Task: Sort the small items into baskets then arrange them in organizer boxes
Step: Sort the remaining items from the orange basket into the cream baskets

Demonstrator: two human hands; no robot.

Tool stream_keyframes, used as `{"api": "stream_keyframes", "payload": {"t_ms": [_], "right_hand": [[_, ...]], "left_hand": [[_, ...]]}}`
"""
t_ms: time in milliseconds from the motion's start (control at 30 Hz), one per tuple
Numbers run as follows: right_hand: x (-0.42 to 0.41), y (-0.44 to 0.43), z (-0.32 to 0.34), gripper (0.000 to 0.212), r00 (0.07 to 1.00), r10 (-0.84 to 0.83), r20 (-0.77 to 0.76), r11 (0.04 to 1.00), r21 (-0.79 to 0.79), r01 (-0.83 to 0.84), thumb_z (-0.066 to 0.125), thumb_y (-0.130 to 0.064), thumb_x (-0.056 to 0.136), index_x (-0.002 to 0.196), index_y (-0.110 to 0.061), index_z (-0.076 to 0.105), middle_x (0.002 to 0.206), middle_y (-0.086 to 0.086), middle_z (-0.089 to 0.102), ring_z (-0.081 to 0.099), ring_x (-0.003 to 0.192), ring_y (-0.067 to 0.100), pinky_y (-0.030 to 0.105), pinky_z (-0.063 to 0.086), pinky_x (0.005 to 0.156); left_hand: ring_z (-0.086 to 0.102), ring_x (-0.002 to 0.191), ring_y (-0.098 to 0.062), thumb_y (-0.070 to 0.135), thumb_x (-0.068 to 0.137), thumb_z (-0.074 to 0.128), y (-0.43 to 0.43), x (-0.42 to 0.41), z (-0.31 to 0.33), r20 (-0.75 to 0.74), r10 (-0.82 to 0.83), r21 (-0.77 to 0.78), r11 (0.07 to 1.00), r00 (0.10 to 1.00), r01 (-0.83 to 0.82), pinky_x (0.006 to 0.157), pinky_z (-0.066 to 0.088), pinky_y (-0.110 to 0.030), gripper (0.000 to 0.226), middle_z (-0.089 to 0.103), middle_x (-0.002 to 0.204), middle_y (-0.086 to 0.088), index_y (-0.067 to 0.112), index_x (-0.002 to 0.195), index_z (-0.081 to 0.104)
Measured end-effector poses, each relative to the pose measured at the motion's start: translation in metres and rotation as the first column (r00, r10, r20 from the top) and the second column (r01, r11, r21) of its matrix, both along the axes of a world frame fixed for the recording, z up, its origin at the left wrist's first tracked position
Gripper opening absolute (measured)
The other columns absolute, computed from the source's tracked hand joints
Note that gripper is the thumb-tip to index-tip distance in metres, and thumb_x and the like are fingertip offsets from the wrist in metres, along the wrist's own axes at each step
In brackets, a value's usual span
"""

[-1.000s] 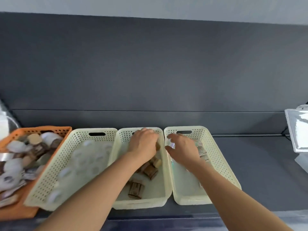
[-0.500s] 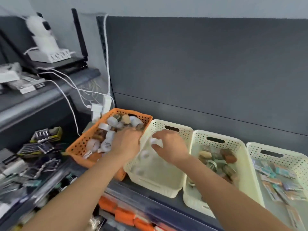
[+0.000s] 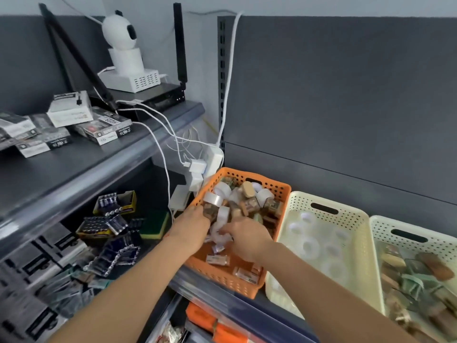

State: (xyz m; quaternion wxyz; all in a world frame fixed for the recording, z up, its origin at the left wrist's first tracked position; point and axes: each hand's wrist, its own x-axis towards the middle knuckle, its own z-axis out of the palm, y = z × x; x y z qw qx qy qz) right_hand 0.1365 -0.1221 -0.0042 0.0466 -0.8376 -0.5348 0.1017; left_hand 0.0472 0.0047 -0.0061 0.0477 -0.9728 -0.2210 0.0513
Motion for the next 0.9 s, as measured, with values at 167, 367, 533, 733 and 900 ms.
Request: {"api": "stream_keyframes", "payload": {"t_ms": [167,367,533,733,900], "right_hand": [[-0.002,0.022,-0.012,0.041,0.978,-0.020,0.206,0.982,-0.180,0.058,0.050,-0.001,0.088,0.124,-0.019,0.059,0.116,0.009,0.060,0.059,0.106,0.029,0.037,0.051,0.072],[0.004,0.025,-0.021,0.034,0.974,-0.031,0.224,0.994,-0.100,0.054,0.051,-0.006,0.090,0.118,-0.021,0.063,0.111,0.006,0.061,0.060,0.102,0.028,0.036,0.053,0.075],[0.011,0.001,-0.006,0.025,0.989,-0.121,0.083,0.937,0.340,0.086,0.051,-0.033,0.094,0.113,-0.027,0.065,0.098,0.002,0.062,0.061,0.090,0.026,0.036,0.050,0.068],[0.041,-0.043,0.023,0.026,0.928,-0.372,-0.001,0.696,0.662,0.279,0.055,-0.031,0.093,0.113,-0.020,0.067,0.088,0.007,0.063,0.060,0.078,0.032,0.036,0.045,0.059],[0.074,-0.101,0.018,0.028,0.831,-0.552,-0.069,0.661,0.570,0.487,0.050,-0.037,0.095,0.116,-0.025,0.065,0.086,0.003,0.060,0.059,0.078,0.025,0.031,0.041,0.059]], "left_hand": [[0.046,0.116,-0.030,0.011,0.093,0.048,0.016,0.007,-0.001,-0.032,-0.055,0.000,0.998,0.998,0.055,0.090,0.046,-0.039,0.032,0.041,0.132,-0.014,0.004,0.124,0.053],[0.049,0.106,-0.029,0.009,0.091,0.054,0.022,0.011,0.003,-0.047,-0.191,0.040,0.980,0.980,0.193,0.079,0.049,-0.038,0.022,0.038,0.129,-0.011,0.002,0.109,0.062],[0.051,0.096,-0.019,0.021,0.083,0.068,0.033,0.021,0.024,0.035,-0.121,-0.219,0.968,0.992,0.125,0.078,0.049,-0.035,0.008,0.045,0.116,0.001,0.022,0.091,0.066],[0.052,0.092,-0.013,0.034,0.076,0.077,-0.008,0.065,0.056,0.386,-0.031,-0.499,0.834,0.922,0.237,0.077,0.041,-0.032,0.015,0.050,0.094,0.014,0.032,0.078,0.063],[0.050,0.087,-0.015,0.035,0.081,0.072,-0.083,0.098,0.042,0.470,-0.123,-0.456,0.814,0.874,0.360,0.068,0.040,-0.030,0.016,0.049,0.094,0.011,0.024,0.090,0.066]]}}
